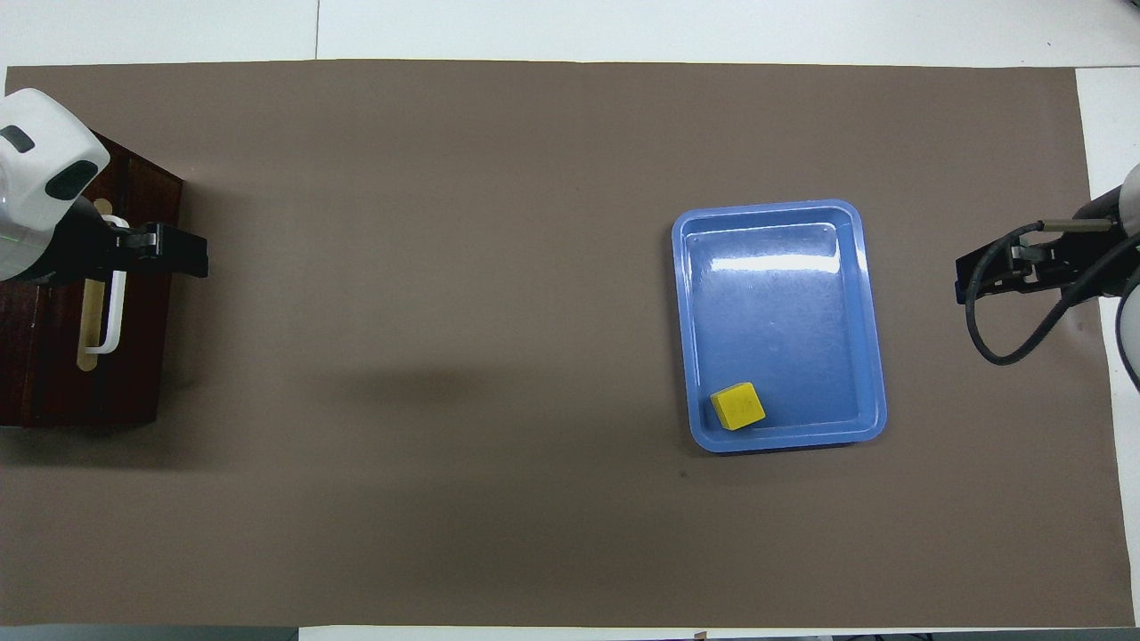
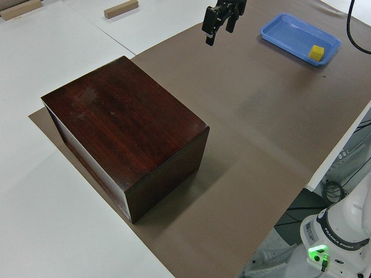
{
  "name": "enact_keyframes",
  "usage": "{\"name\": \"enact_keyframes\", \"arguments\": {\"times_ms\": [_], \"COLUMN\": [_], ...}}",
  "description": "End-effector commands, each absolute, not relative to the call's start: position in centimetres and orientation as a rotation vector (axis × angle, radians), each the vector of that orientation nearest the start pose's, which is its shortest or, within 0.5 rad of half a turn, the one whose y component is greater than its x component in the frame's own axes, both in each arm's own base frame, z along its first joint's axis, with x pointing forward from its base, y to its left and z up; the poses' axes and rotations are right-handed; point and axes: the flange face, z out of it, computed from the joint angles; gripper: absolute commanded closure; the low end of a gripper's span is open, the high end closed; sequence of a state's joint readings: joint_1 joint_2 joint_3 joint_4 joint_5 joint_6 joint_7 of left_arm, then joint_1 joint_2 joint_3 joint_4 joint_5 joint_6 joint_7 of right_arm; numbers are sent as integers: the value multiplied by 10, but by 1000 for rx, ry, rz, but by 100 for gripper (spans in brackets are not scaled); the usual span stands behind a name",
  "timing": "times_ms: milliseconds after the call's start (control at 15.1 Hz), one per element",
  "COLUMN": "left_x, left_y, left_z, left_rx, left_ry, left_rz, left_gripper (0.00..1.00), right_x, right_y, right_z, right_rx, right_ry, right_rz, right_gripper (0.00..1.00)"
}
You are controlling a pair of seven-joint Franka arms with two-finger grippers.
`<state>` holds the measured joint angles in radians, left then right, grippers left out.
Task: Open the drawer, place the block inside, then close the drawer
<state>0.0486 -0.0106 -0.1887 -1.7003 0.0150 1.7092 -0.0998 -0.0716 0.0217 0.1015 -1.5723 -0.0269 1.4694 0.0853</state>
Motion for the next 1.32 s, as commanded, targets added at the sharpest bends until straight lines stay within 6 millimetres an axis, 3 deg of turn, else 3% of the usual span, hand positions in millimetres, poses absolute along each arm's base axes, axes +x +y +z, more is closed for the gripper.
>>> {"name": "enact_keyframes", "arguments": {"times_ms": [0,860,1257], "left_x": [551,552,550], "left_y": [-77,-72,-71], "left_z": [584,584,583], "left_rx": [-3128,-3129,-3126], "left_ry": [74,50,47], "left_rz": [-35,-33,-4], "left_gripper": [0,0,0], "right_x": [545,544,531], "right_y": [12,18,37], "right_z": [606,602,563], "right_rx": [-3166,-3120,-2915], "right_ry": [59,73,653], "right_rz": [166,181,312], "right_gripper": [0,0,0]}}
